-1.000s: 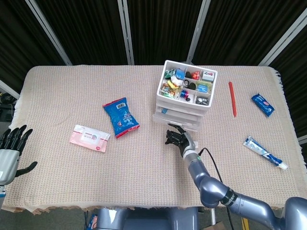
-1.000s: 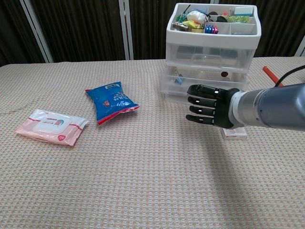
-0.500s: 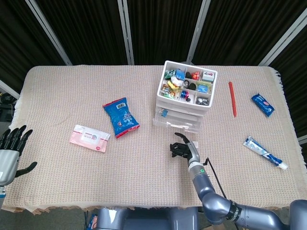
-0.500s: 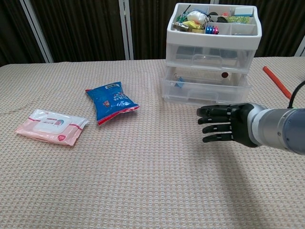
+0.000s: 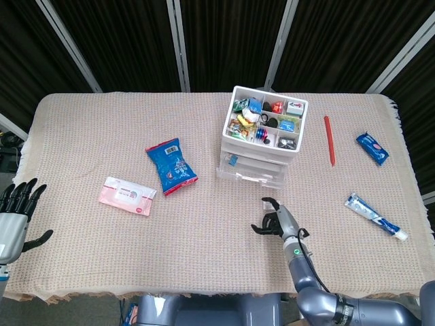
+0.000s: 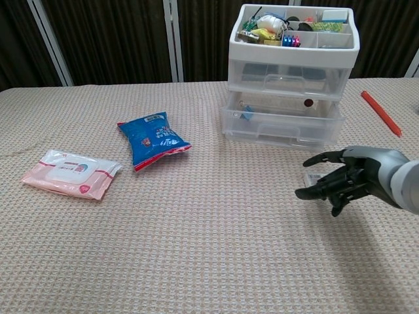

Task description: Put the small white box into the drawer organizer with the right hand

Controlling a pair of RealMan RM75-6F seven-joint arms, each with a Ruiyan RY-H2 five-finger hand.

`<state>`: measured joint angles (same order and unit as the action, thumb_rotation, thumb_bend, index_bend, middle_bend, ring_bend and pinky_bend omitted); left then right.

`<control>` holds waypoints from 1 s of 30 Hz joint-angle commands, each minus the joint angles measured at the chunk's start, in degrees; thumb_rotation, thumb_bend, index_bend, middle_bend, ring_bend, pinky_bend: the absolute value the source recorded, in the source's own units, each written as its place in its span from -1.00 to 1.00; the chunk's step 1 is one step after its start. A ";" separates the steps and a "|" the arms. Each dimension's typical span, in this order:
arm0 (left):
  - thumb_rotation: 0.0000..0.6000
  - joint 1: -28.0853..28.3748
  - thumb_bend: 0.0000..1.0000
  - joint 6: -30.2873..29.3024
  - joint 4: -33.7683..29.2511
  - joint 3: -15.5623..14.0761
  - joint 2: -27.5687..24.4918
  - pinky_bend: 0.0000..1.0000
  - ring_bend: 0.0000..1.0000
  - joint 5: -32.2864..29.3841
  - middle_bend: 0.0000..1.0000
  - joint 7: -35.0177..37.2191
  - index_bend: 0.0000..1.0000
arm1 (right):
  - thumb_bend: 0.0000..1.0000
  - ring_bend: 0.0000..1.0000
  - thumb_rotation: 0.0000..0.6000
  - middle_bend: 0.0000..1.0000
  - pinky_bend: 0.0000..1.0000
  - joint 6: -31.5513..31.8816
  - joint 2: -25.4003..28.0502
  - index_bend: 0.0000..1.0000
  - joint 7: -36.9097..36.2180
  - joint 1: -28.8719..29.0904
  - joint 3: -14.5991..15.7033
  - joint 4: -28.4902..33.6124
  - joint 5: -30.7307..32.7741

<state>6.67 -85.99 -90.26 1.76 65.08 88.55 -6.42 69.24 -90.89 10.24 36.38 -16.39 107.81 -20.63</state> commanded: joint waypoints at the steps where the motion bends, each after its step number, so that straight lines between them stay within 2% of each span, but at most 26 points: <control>1: 1.00 0.01 -0.60 0.10 -0.08 0.01 0.00 -1.00 -1.00 -0.10 -1.00 -0.11 -0.84 | -0.78 0.49 1.00 0.53 0.15 5.27 -0.25 -0.64 4.95 0.35 3.90 -1.07 -5.38; 5: 1.00 -0.01 -0.60 0.15 -0.27 0.00 0.00 -1.00 -1.00 -0.16 -1.00 -0.13 -0.84 | -0.81 0.47 1.00 0.49 0.15 9.70 -1.96 -0.61 8.34 0.03 6.93 -3.75 -11.72; 11: 1.00 -0.07 -0.60 0.29 -0.51 0.00 -0.06 -1.00 -1.00 -0.42 -1.00 -0.04 -0.84 | -0.81 0.51 1.00 0.54 0.15 13.05 -4.03 -0.38 12.30 -0.33 9.07 -7.82 -17.34; 16: 1.00 -0.05 -0.60 0.51 -0.79 -0.02 -0.17 -1.00 -1.00 -0.56 -1.00 0.07 -0.84 | -0.81 0.53 1.00 0.58 0.15 12.92 -5.52 -0.26 14.22 -0.54 9.03 -10.32 -17.75; 23: 1.00 -0.02 -0.60 0.67 -1.00 -0.02 -0.26 -1.00 -1.00 -0.70 -1.00 0.06 -0.84 | -0.79 0.53 1.00 0.59 0.15 12.01 -7.85 -0.21 15.22 -0.87 8.63 -14.48 -18.63; 30: 1.00 0.02 -0.60 0.74 -1.05 0.05 -0.25 -1.00 -1.00 -0.75 -1.00 0.18 -0.83 | -0.74 0.54 1.00 0.59 0.15 10.86 -11.68 -0.21 13.65 -1.21 6.99 -21.27 -22.24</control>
<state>6.69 -85.26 -91.31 1.81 64.83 87.81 -6.25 80.62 -101.36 24.38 35.36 -8.84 88.12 -41.61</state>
